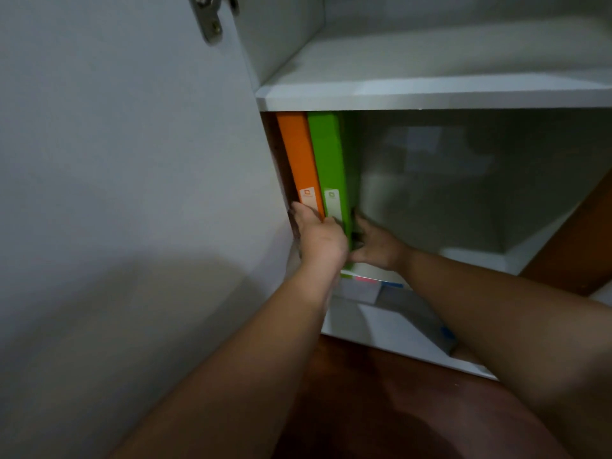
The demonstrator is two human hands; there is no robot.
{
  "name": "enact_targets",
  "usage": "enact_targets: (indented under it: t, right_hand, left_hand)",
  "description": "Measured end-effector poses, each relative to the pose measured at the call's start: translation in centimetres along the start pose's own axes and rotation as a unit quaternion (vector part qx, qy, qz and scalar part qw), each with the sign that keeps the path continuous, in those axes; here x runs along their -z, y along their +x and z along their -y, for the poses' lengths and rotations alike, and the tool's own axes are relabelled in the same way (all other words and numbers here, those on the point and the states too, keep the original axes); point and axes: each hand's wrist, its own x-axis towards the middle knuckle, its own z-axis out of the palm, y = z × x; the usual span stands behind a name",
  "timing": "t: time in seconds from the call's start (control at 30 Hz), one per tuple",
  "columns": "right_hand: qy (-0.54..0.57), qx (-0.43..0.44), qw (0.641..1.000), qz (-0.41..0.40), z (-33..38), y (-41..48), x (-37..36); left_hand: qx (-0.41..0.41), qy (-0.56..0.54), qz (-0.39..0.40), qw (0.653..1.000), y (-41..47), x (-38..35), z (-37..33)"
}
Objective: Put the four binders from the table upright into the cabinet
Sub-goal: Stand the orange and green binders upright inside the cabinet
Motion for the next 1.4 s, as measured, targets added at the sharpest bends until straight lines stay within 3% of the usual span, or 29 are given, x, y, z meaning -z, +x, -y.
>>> enact_targets:
  t: [0.17,0.4,0.6,0.83,0.97,1.1,1.23,1.4]
  right_hand:
    - [0.029,-0.010,0.999,0.010,0.1,0.1,-0.6]
    - [-0.064,0.022,0.998,0.007,1.2,0.2,-0.1]
    - [-0.086,0.034,0.995,0.033,2.2,-0.6,0.8]
    - [-0.081,0.008,0.997,-0.015,3.2,-1.1,1.5]
    - [-0.106,0.021,0.994,-0.005,3.0,-1.3,1.6]
    - [0.026,-0.029,0.998,-0.048,3.5,-2.3,1.2]
    - [0.207,-0.101,0.966,-0.116,5.1,-4.5,0.9]
    - [0.150,-0.144,0.972,-0.107,10.1,-9.5,1.8]
  left_hand:
    - [-0.009,-0.066,0.053,0.996,-2.0,2.8,0.4]
    - [0.024,-0.184,0.080,0.979,-2.1,3.5,2.2]
    - [0.019,-0.134,0.099,0.986,-0.6,4.3,3.5]
    - [0.006,-0.157,0.116,0.981,0.2,4.7,3.7]
    - [0.046,-0.215,0.112,0.969,0.8,4.6,3.9]
    - [-0.033,-0.149,0.092,0.984,-0.7,4.9,4.1]
    - [-0.087,-0.065,0.020,0.994,-3.2,4.2,3.2]
    - [-0.042,-0.021,0.040,0.998,-7.3,4.3,-1.6]
